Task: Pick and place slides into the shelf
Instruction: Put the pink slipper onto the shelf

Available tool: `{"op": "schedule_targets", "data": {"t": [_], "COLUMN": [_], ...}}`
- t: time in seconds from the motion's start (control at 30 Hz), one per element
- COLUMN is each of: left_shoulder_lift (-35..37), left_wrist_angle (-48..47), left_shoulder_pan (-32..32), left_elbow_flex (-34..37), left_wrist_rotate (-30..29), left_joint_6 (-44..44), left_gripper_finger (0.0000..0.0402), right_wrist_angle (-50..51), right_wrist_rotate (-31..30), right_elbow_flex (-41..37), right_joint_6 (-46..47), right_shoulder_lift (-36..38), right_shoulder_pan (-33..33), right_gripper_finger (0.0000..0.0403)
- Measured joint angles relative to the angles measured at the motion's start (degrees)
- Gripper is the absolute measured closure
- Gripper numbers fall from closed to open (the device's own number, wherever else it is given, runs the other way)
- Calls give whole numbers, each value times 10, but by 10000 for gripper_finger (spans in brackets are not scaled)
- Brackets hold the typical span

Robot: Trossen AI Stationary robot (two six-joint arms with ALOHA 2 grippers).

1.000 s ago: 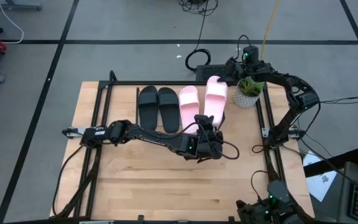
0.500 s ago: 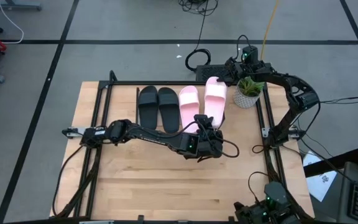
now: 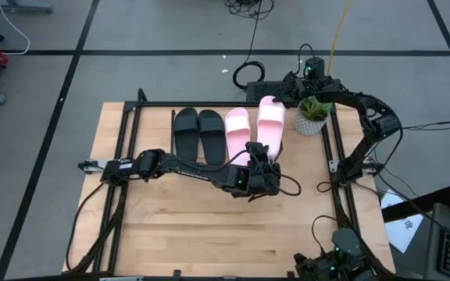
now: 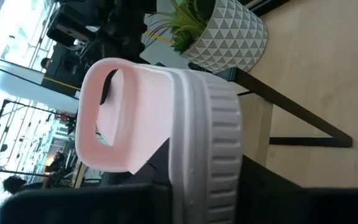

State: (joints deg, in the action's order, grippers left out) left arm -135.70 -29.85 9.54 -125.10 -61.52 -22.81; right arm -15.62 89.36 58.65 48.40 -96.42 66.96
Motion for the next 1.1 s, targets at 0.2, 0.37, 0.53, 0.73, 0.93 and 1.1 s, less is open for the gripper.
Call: {"op": "schedule_targets", "data": {"t": [0.2, 0.37, 0.53, 0.73, 0.93, 1.1], "left_shoulder_lift": [0, 0, 0, 0, 0, 0], "left_wrist_angle": [24, 47, 46, 29, 23, 25], "left_shoulder_pan": [0, 0, 1, 5, 7, 8], "left_elbow_flex": [0, 0, 0, 0, 0, 0], "left_wrist_rotate": [5, -7, -11, -14, -13, -16], "left_joint_6": [8, 12, 20, 29, 39, 38], "left_gripper_finger": [352, 352, 352, 352, 352, 352], "right_wrist_angle": [0, 0, 1, 2, -1, 0], "right_wrist_rotate": [-4, -5, -4, 0, -5, -6], "right_elbow_flex": [0, 0, 0, 0, 0, 0], "right_joint_6": [0, 4, 4, 7, 7, 12], "right_shoulder_lift": [0, 0, 0, 0, 6, 7], "right_shoulder_pan": [0, 3, 22, 35, 36, 39], "right_gripper_finger": [307, 307, 307, 307, 299, 274]}}
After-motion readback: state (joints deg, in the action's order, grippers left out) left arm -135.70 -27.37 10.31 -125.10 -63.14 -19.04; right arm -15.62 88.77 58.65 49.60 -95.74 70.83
